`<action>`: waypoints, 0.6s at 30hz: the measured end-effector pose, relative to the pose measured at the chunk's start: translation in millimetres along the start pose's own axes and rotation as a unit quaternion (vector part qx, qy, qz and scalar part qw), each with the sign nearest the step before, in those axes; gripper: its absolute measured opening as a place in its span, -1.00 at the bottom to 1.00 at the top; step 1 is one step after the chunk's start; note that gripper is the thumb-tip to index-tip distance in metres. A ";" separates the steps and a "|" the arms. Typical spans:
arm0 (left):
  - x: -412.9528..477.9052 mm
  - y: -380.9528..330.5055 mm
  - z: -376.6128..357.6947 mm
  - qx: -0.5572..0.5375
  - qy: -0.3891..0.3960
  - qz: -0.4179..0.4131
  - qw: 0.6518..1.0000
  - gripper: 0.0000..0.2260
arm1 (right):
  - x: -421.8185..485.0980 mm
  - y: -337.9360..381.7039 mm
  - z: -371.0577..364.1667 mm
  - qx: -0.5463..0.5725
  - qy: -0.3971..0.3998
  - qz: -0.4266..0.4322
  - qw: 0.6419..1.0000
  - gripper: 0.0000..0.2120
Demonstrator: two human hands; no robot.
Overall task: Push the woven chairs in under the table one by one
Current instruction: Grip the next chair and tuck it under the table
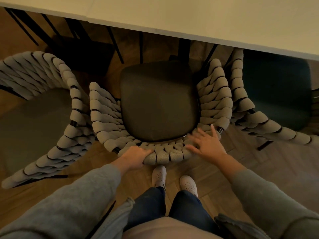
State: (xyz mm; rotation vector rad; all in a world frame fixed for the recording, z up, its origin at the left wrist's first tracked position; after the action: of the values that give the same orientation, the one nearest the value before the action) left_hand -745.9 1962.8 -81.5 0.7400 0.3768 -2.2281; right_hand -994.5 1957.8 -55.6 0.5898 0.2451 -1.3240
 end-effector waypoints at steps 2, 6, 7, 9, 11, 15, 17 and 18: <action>2.4 2.7 -0.6 0.002 0.008 -0.007 1.000 -0.50 | 5.9 -3.7 -5.5 -0.044 0.116 0.054 0.991 0.04; 8.7 20.8 7.1 0.037 0.022 -0.017 0.999 -0.48 | 21.1 8.9 0.7 -0.152 0.118 0.090 0.977 -0.65; 10.1 27.9 9.7 0.044 0.027 -0.020 0.998 -0.49 | 25.0 15.5 0.9 -0.160 0.115 0.082 0.977 -0.75; 12.0 44.5 15.6 0.056 0.036 -0.028 0.997 -0.53 | 32.2 27.7 0.0 -0.160 0.118 0.054 0.979 -0.81; 14.6 64.1 22.6 0.074 0.044 -0.038 0.996 -0.56 | 41.8 36.6 0.7 -0.142 0.113 0.033 0.983 -0.82; 24.2 104.5 44.2 0.111 0.053 -0.044 0.991 -0.57 | 64.1 52.4 6.4 -0.119 0.112 0.006 0.987 -0.82; 30.6 120.3 52.8 0.117 0.056 -0.043 0.991 -0.58 | 75.2 58.5 10.4 -0.111 0.114 -0.008 0.987 -0.80; 35.6 128.1 57.7 0.117 0.055 -0.039 0.991 -0.58 | 81.5 59.7 13.0 -0.107 0.118 -0.015 0.987 -0.78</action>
State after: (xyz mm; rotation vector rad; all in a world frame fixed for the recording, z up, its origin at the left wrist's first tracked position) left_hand -694.4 1828.6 -62.9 0.9910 0.2018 -2.3356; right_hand -919.5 1890.2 -69.1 0.5615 0.5849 -1.2377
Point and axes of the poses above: each hand's wrist, its own x-axis towards the middle knuckle, its own z-axis out of the back of the hand, y = z × x, the point moved 7 cm from there along x, towards the middle knuckle, and after that the axes turned 9 degrees about x, right-handed, at the moved point
